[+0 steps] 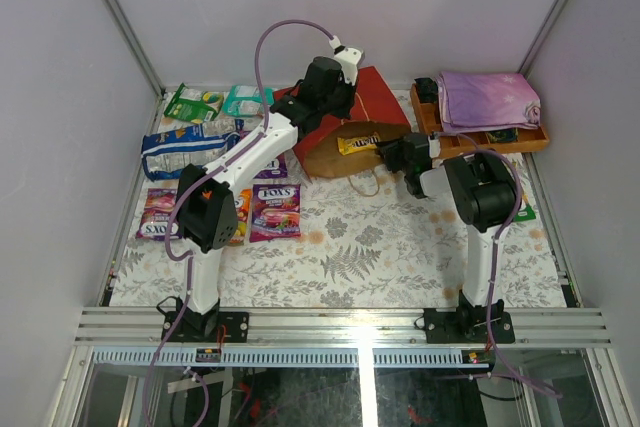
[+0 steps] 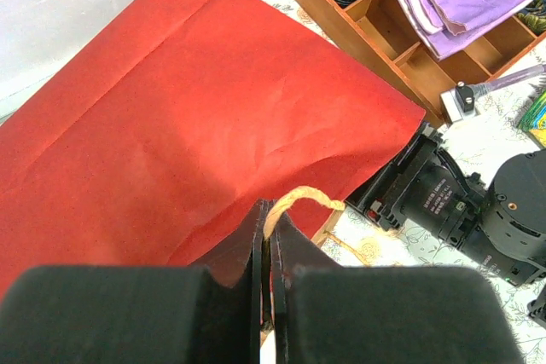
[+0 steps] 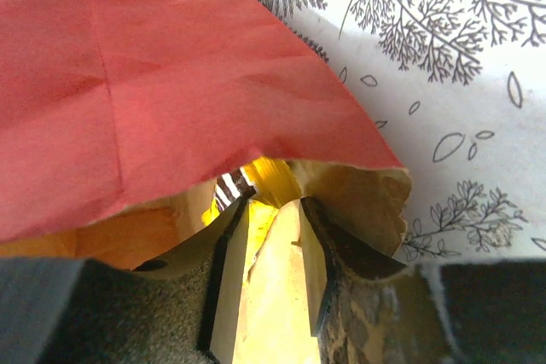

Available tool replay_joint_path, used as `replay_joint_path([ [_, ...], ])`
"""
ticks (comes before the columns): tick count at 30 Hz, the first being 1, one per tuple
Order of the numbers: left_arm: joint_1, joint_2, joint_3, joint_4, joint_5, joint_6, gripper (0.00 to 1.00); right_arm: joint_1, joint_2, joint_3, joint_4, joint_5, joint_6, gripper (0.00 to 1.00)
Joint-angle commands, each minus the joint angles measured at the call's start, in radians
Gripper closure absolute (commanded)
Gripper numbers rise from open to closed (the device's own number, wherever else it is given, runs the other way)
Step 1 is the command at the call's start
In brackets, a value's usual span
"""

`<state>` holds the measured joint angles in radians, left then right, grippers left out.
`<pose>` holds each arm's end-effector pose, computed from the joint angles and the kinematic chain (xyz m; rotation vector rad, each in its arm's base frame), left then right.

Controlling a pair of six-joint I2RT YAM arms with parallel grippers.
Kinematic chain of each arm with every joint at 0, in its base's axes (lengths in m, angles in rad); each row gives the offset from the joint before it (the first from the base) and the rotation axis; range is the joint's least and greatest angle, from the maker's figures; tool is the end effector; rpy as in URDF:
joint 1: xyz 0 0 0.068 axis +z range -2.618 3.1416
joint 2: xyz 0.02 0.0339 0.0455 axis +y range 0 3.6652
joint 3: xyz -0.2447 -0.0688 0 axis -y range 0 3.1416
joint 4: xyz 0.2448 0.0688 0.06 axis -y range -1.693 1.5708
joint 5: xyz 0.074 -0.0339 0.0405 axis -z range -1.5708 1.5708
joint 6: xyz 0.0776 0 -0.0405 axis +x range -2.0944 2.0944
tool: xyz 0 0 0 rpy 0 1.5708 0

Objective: Take the snacks out of the paper bag
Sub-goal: Adjust the snack in the paper bag.

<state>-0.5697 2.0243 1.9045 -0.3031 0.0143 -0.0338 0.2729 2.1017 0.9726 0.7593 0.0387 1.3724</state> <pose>0.4336 -0.2791 0.3016 0.5428 1.9418 -0.4012 0.4285 0.1168 0.0741 1.1159 1.7681 1.0219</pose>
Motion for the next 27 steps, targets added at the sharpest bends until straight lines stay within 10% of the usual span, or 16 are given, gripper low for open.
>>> replay_joint_path([
  [1, -0.001, -0.041, -0.005, -0.002, -0.019, 0.018, 1.0, -0.002, 0.022, 0.043, -0.017, 0.048, 0.019, 0.64],
  [9, -0.001, -0.045, -0.007, -0.008, -0.027, 0.025, 1.0, -0.003, 0.041, 0.088, -0.028, 0.049, 0.021, 0.99],
  [27, 0.001, -0.047, -0.019, 0.002, -0.041, 0.021, 1.0, -0.008, -0.239, -0.097, -0.01, 0.078, -0.118, 1.0],
])
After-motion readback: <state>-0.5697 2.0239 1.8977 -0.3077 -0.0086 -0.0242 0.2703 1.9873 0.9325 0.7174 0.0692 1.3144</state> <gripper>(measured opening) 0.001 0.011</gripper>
